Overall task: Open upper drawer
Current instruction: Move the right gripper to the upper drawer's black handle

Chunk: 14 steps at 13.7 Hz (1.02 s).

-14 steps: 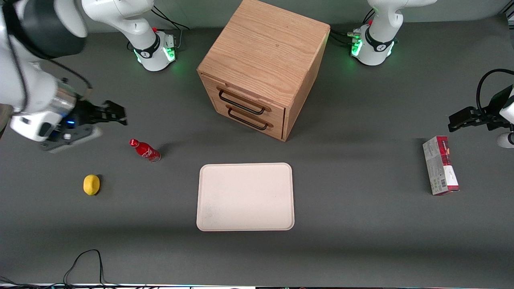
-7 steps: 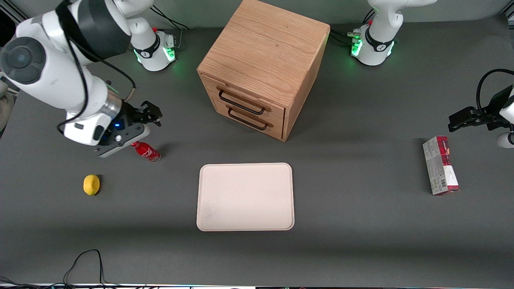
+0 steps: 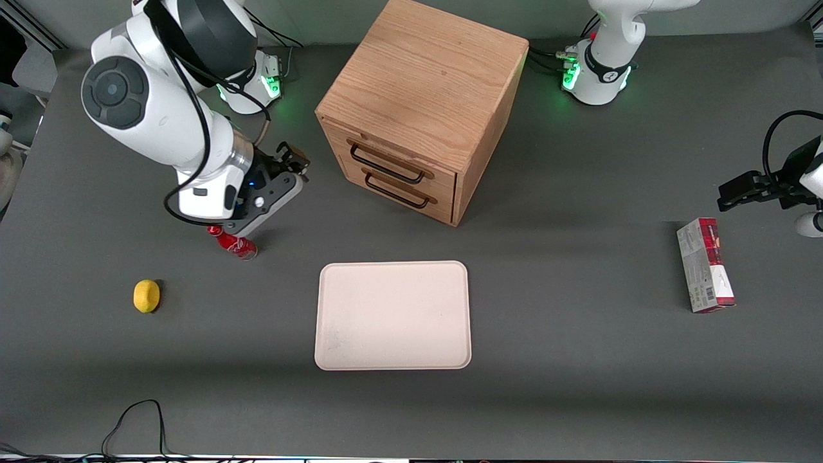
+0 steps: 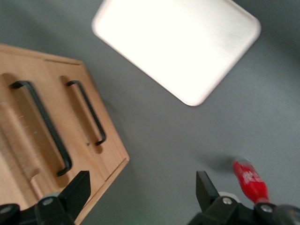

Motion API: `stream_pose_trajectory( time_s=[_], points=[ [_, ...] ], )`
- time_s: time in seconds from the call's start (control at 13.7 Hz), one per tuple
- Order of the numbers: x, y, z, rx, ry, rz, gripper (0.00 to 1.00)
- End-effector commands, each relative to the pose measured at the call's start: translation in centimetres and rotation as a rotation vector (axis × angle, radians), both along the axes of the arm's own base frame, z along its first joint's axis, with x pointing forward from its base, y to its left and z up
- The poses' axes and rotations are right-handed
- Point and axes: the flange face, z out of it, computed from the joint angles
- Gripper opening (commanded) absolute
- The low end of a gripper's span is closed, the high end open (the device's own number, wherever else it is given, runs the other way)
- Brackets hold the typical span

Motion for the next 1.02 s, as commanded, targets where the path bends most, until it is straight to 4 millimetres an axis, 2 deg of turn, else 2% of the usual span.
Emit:
stream_pose_trajectory(
  time_s=[0.0,0.07,0.22,0.29,0.44,0.51,0.73,0.95],
  points=[
    [0.5,1.2,-0.7,0.055,0.012,0.079,1.0],
    [0.1,2.9,-1.6,0.06,0.015,0.116,1.0],
    [0.0,4.2,-2.2,0.11,-0.004,0.212,1.0],
    [-0.2,5.3,-3.1,0.13,0.01,0.245,1.0],
    [-0.3,6.1,-4.3,0.153,0.041,0.246,1.0],
    [-0.7,7.2,-5.0,0.158,0.057,0.261,1.0],
    [-1.1,8.6,-6.5,0.156,0.08,0.283,1.0],
    [-0.7,9.5,-7.9,0.187,0.066,0.34,1.0]
  ],
)
